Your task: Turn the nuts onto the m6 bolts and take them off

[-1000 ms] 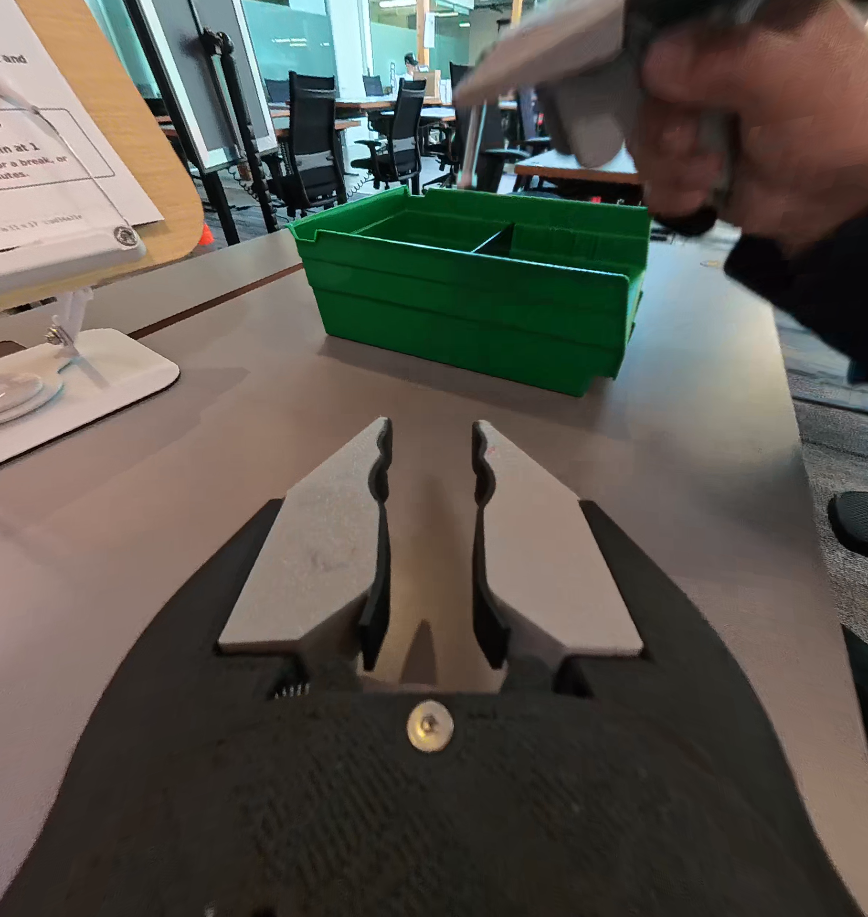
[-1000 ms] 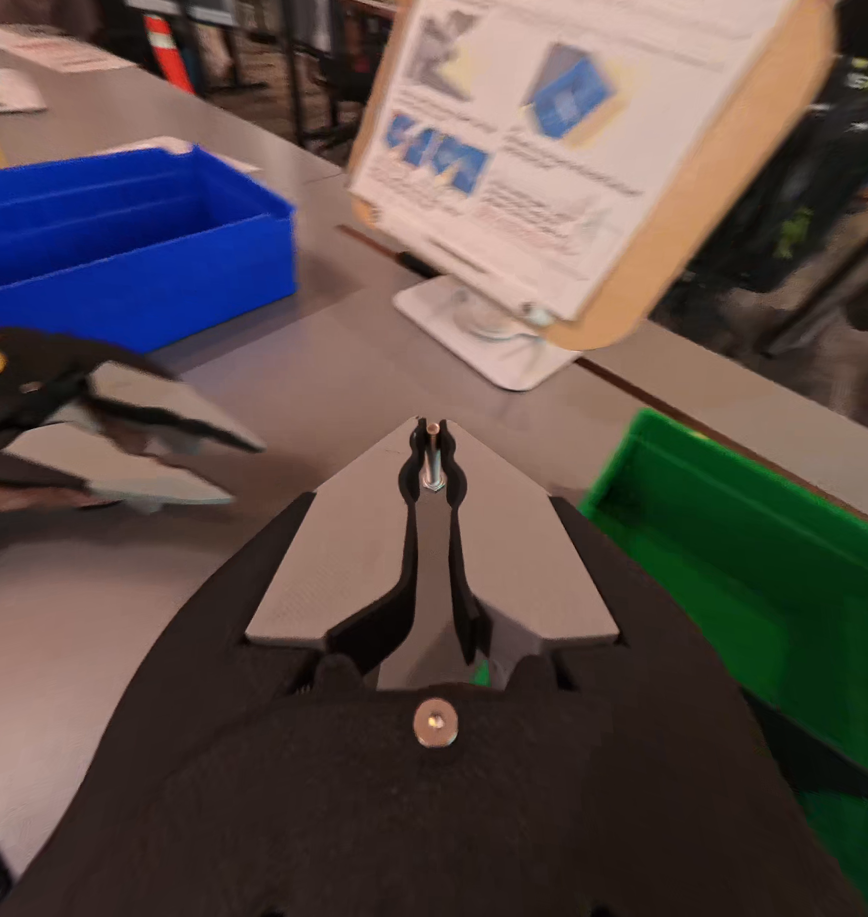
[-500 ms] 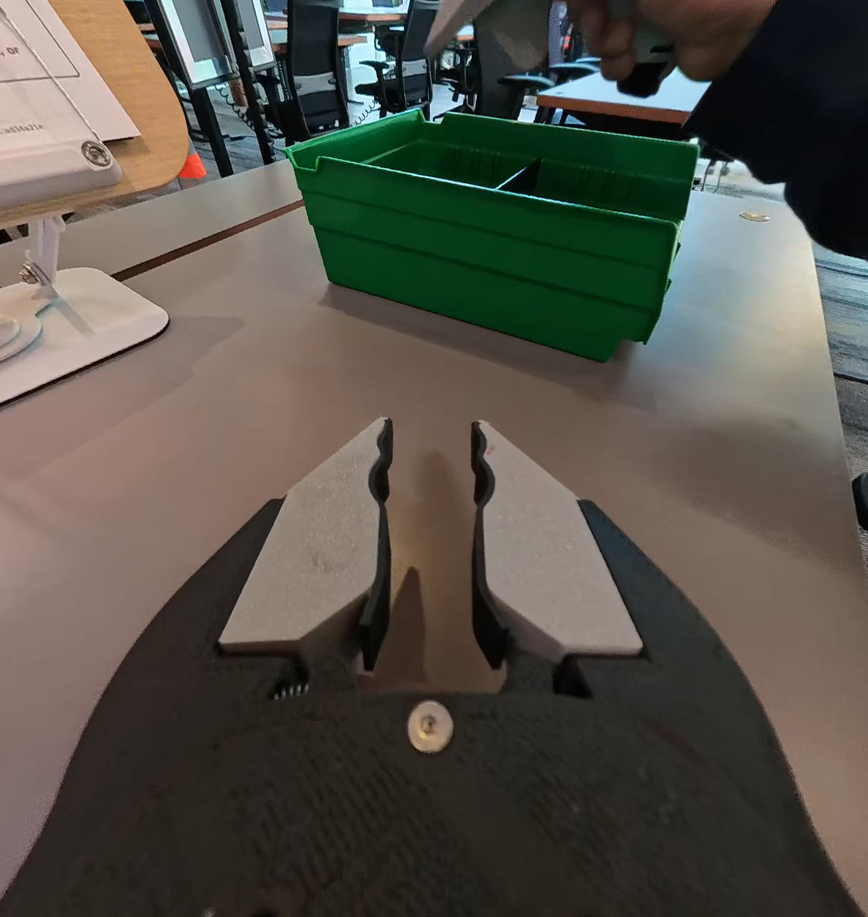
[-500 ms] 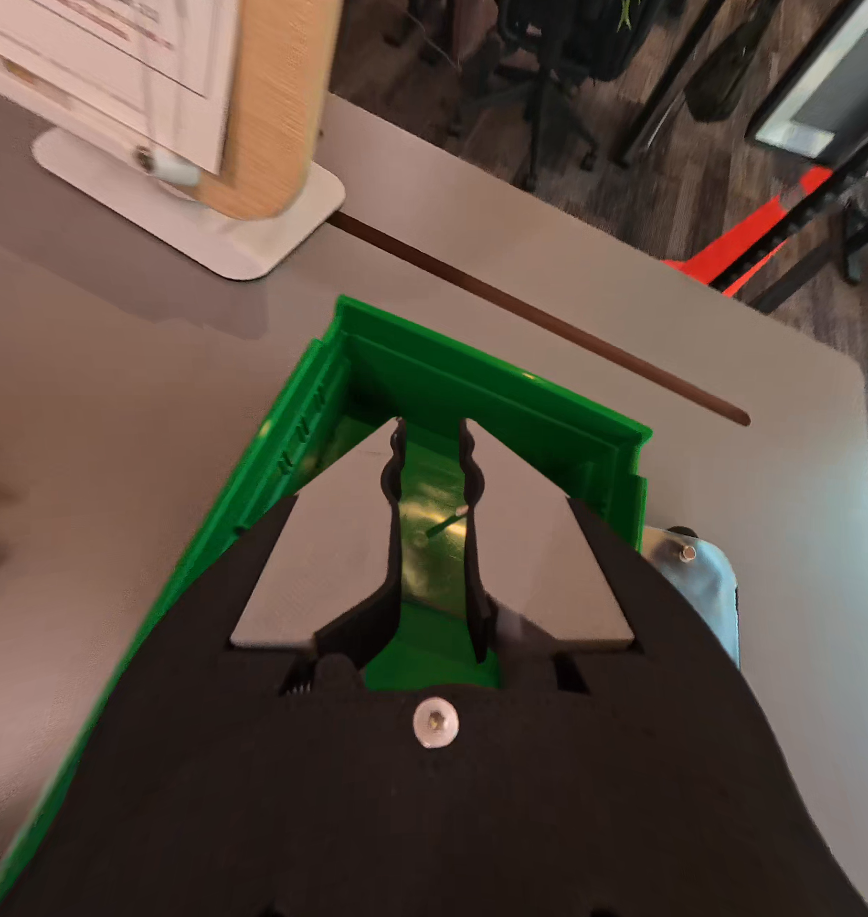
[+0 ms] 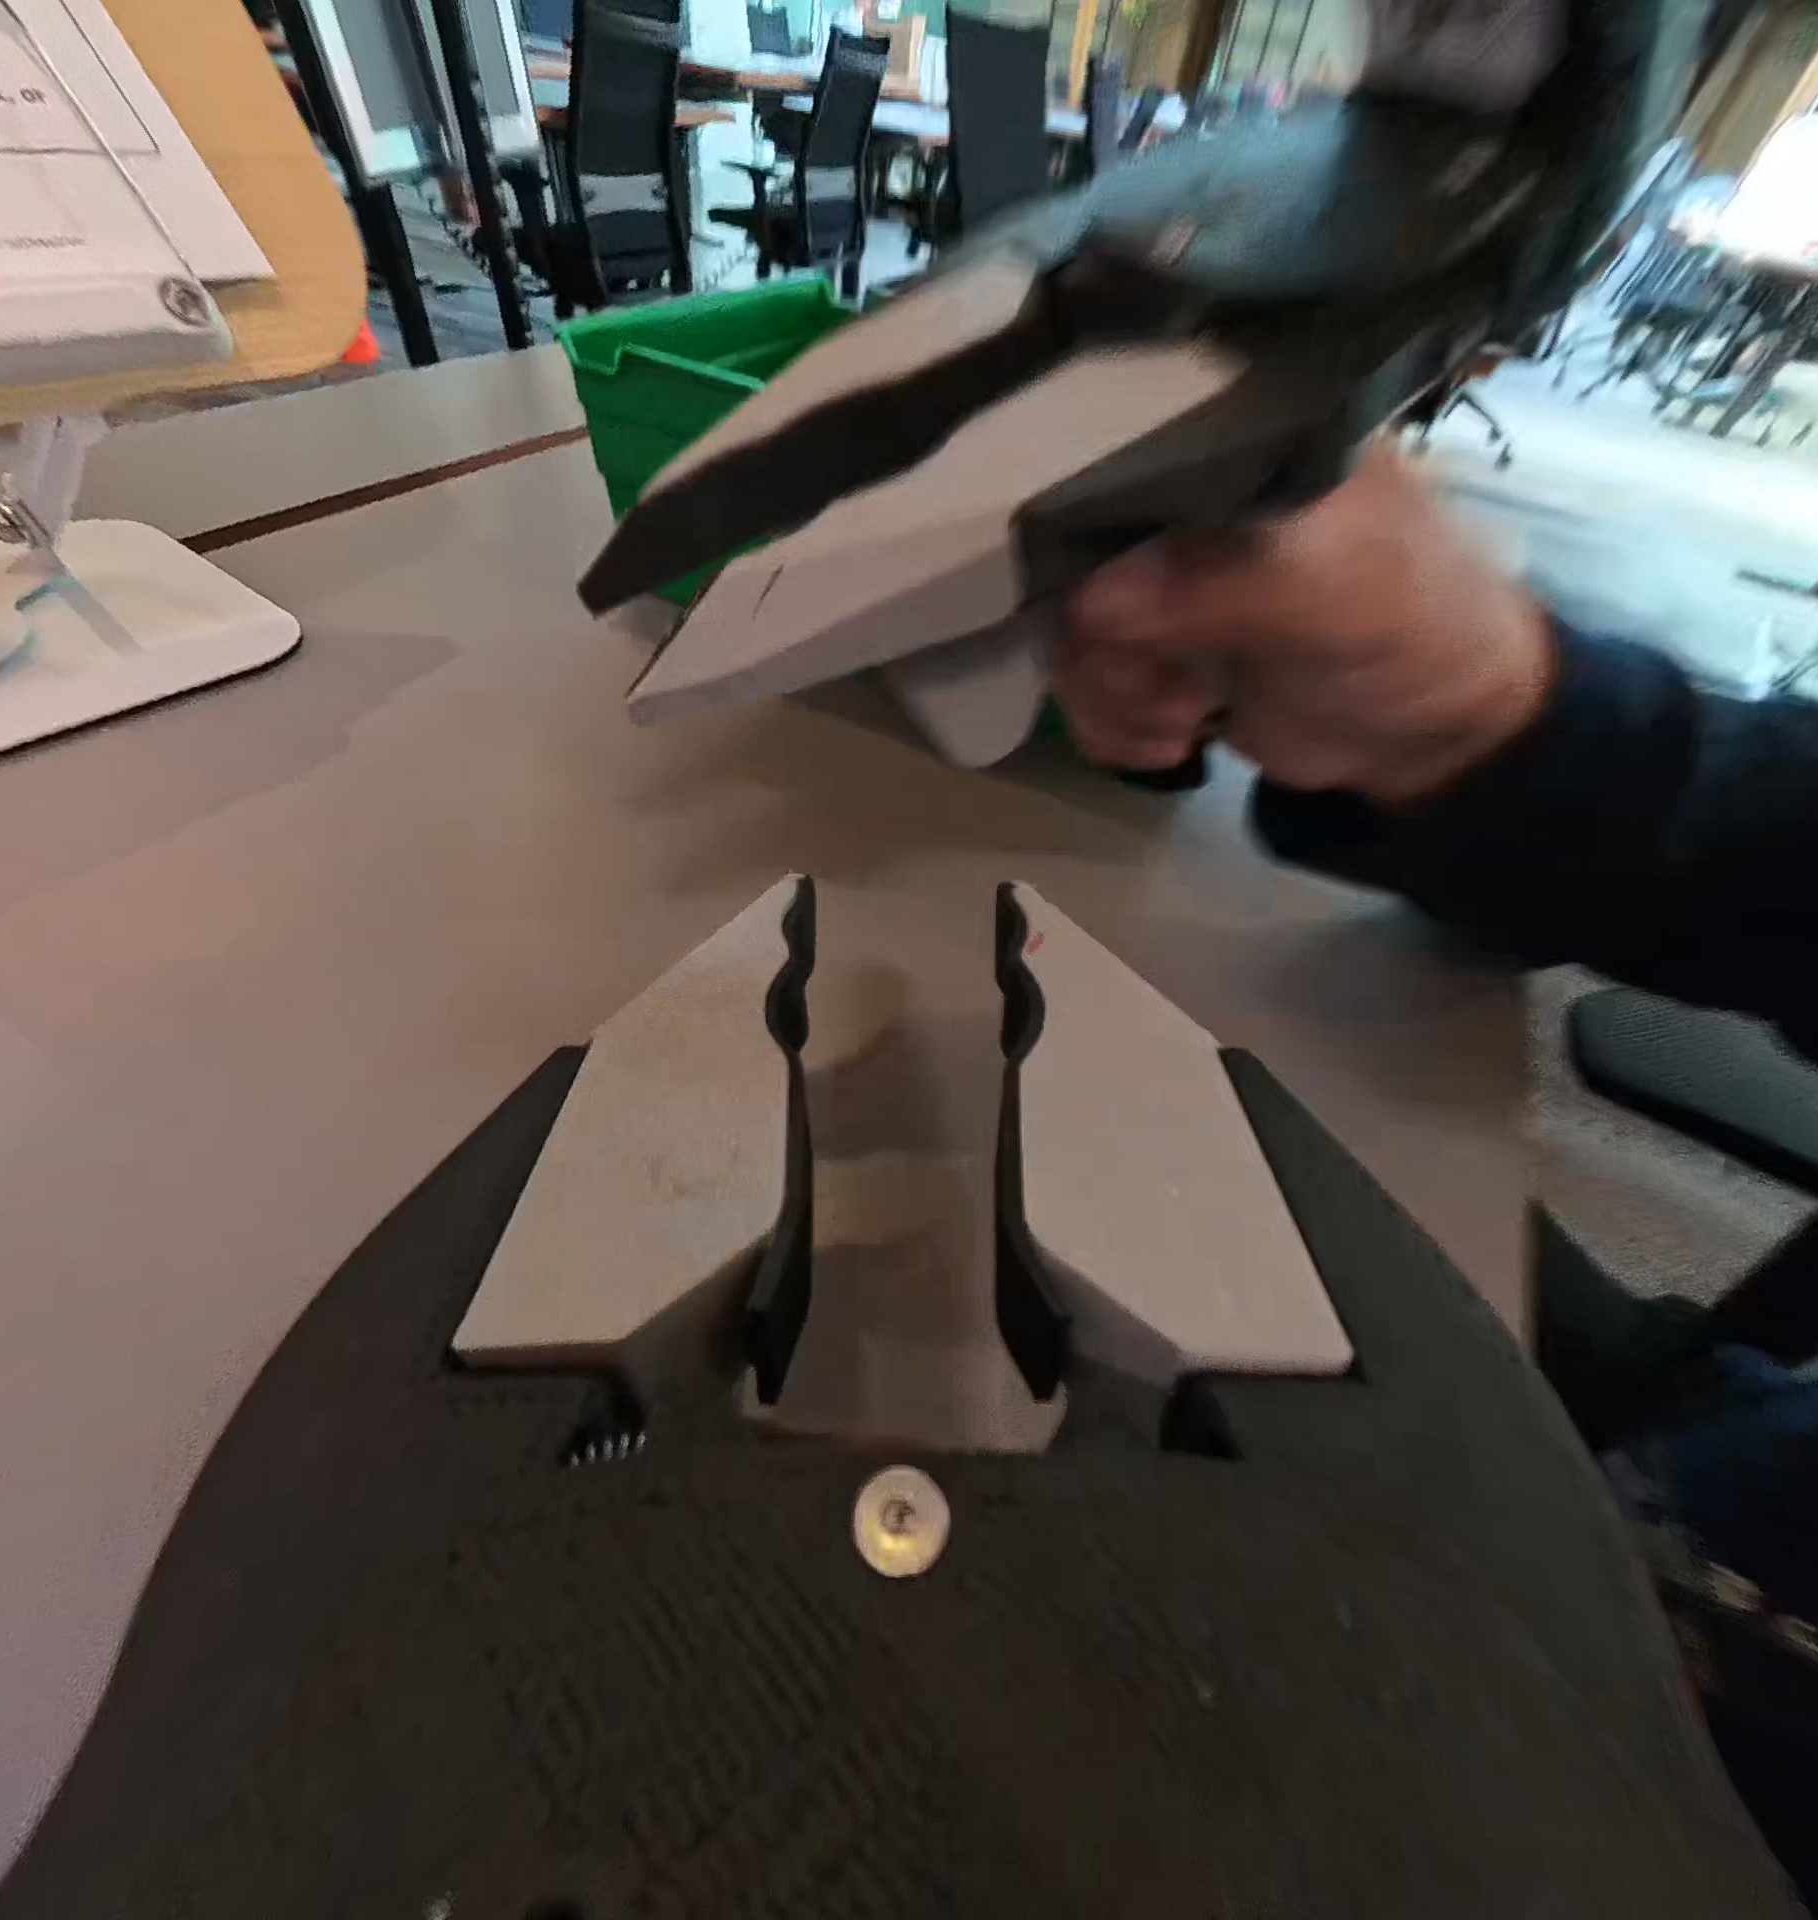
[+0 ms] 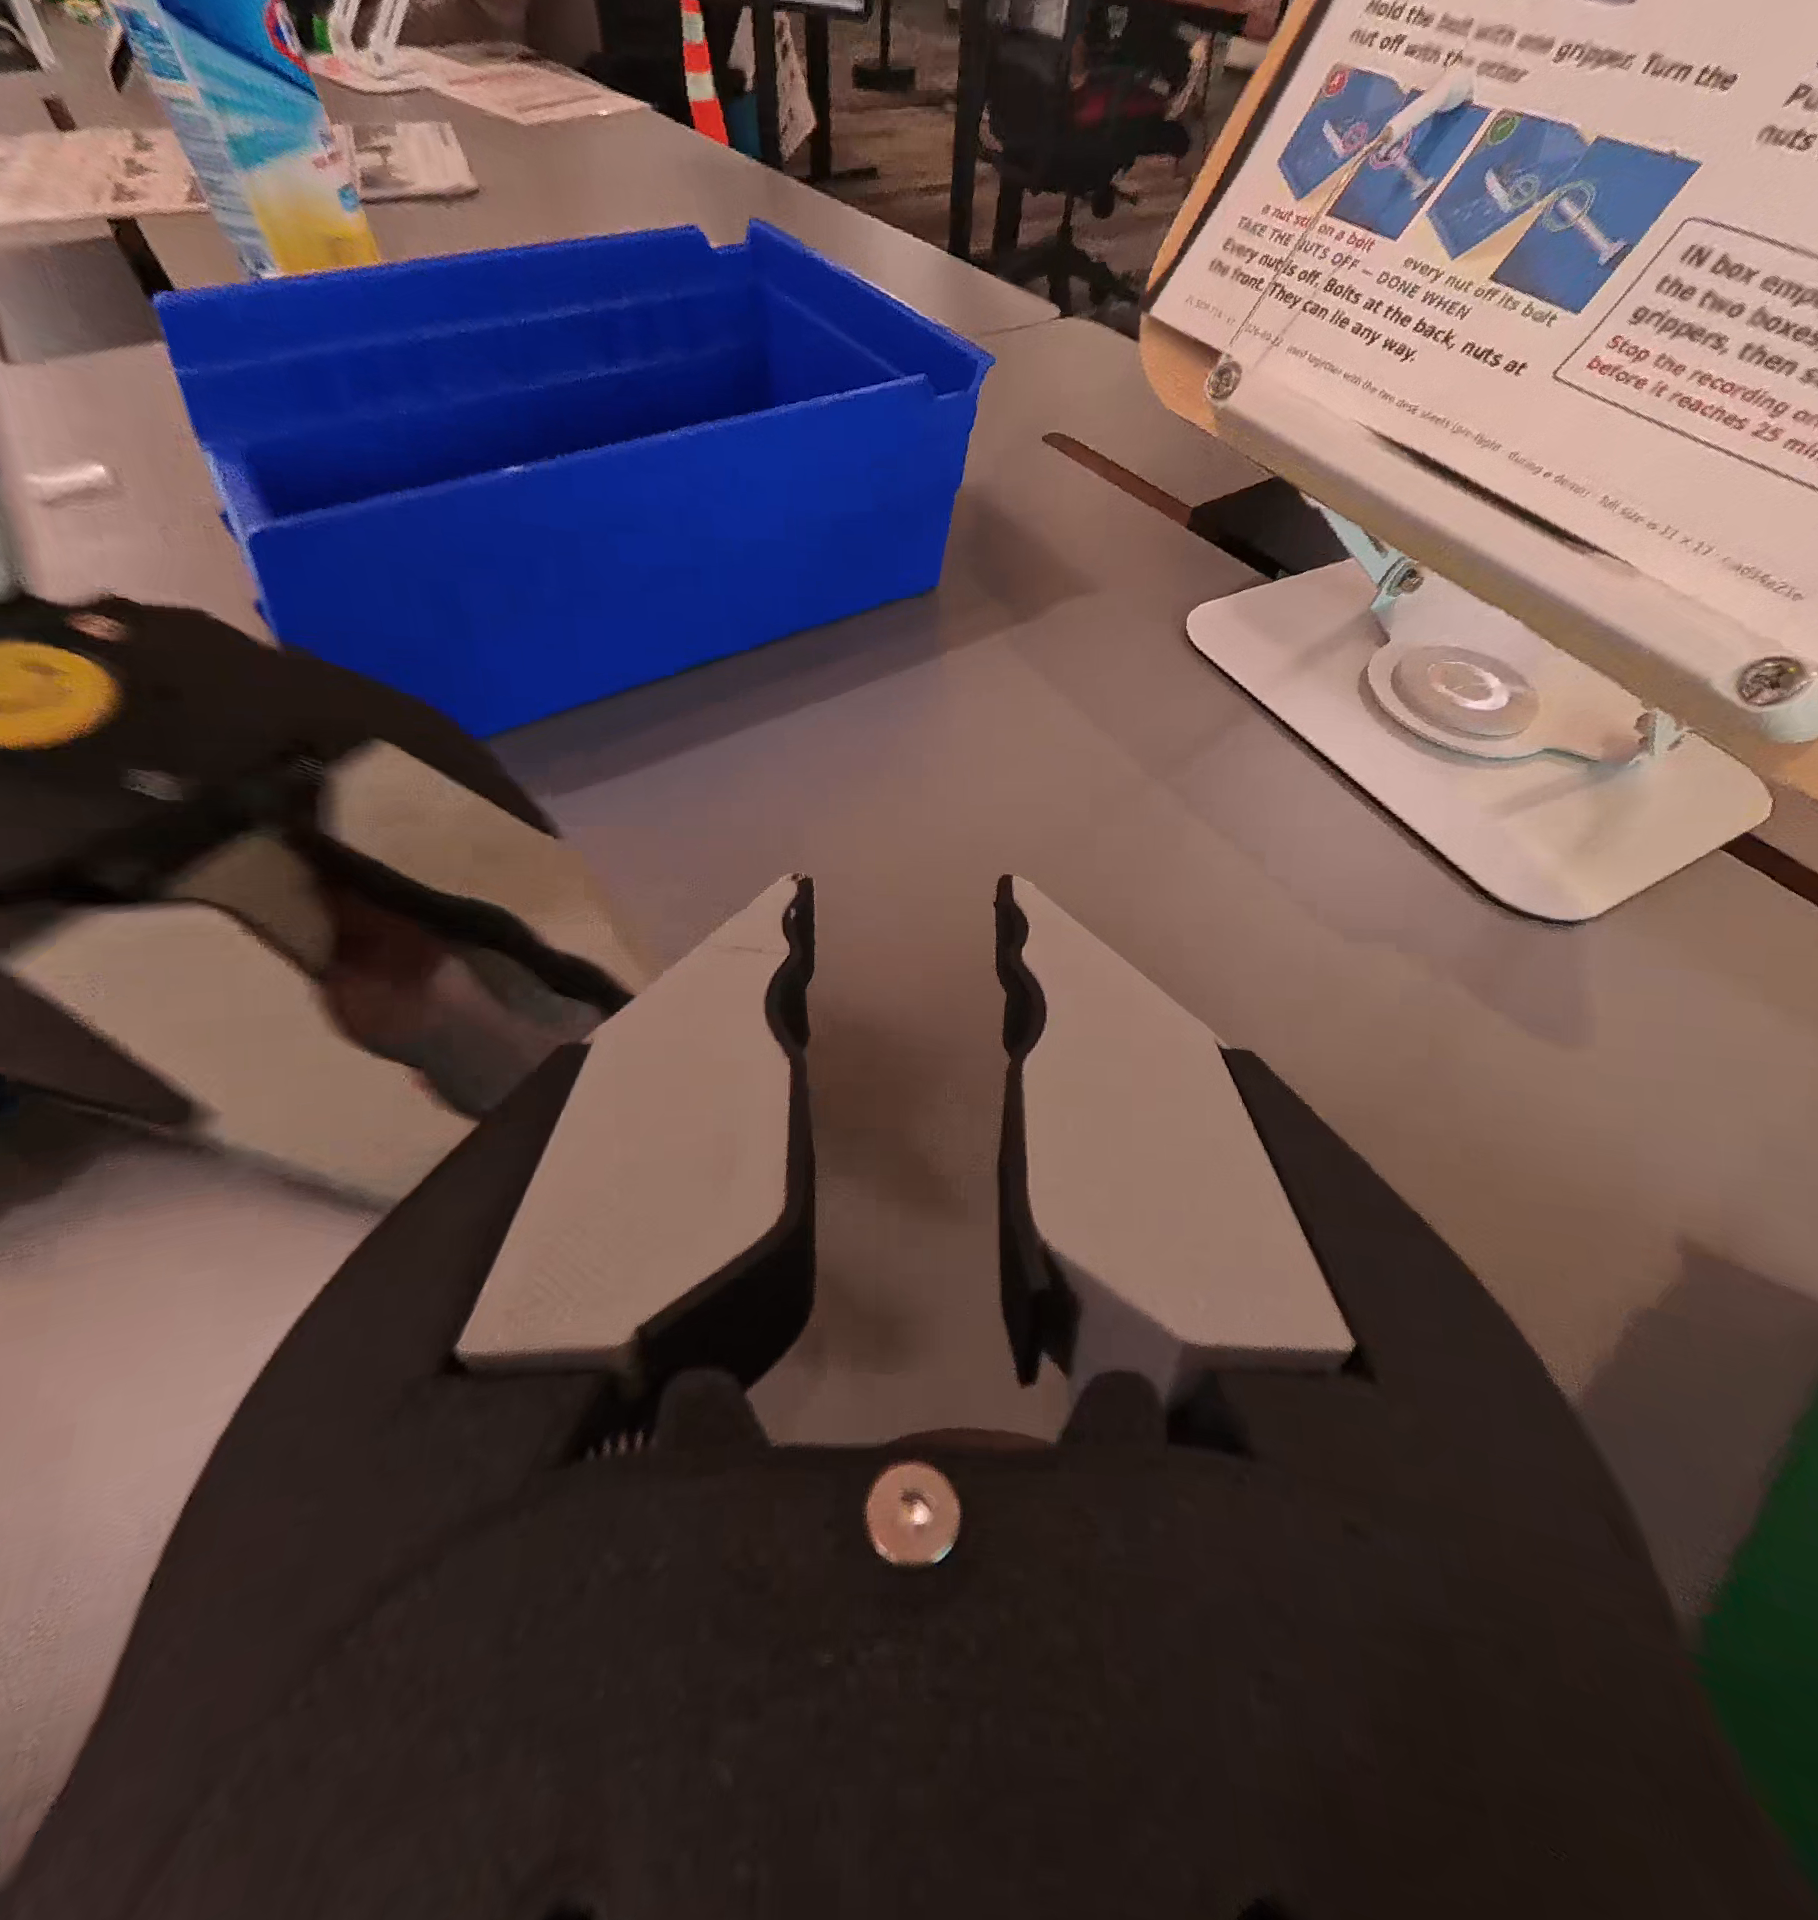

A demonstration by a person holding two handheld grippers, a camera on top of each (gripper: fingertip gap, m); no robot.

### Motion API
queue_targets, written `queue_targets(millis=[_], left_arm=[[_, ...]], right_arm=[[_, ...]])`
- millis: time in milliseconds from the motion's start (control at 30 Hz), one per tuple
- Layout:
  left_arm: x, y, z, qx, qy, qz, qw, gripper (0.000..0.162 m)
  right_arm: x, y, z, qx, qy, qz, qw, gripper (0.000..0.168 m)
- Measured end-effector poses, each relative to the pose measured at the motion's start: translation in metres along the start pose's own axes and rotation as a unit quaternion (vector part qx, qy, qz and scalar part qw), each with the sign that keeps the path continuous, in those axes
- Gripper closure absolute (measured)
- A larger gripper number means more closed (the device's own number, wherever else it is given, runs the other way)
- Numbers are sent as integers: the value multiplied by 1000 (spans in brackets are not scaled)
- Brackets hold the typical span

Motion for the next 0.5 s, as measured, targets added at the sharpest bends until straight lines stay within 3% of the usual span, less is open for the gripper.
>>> queue_targets(millis=[133,233,300,400,500], left_arm=[[-77,1,-21,9,11,-44,999,127],[-146,-41,-51,31,9,-142,989,132],[-183,-87,-56,27,-34,-211,976,130],[-215,-169,-25,-26,-151,-289,945,121],[-220,-226,32,-130,-247,-296,914,120]], right_arm=[[6,-5,18,16,12,-34,999,141],[9,-5,26,28,-3,-44,999,142],[6,-8,20,41,10,-60,997,140],[1,-12,15,40,24,-67,997,139],[1,-14,16,35,22,-68,997,139]])
Point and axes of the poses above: each gripper's, where its closed fingertips meet, x out along the fingers, z out of its underside, y = z × x across the jaws, the point moved 2 cm from there along -x, back along the fingers, and after that the axes turned 2 degrees about -y, right-handed, at the moved point
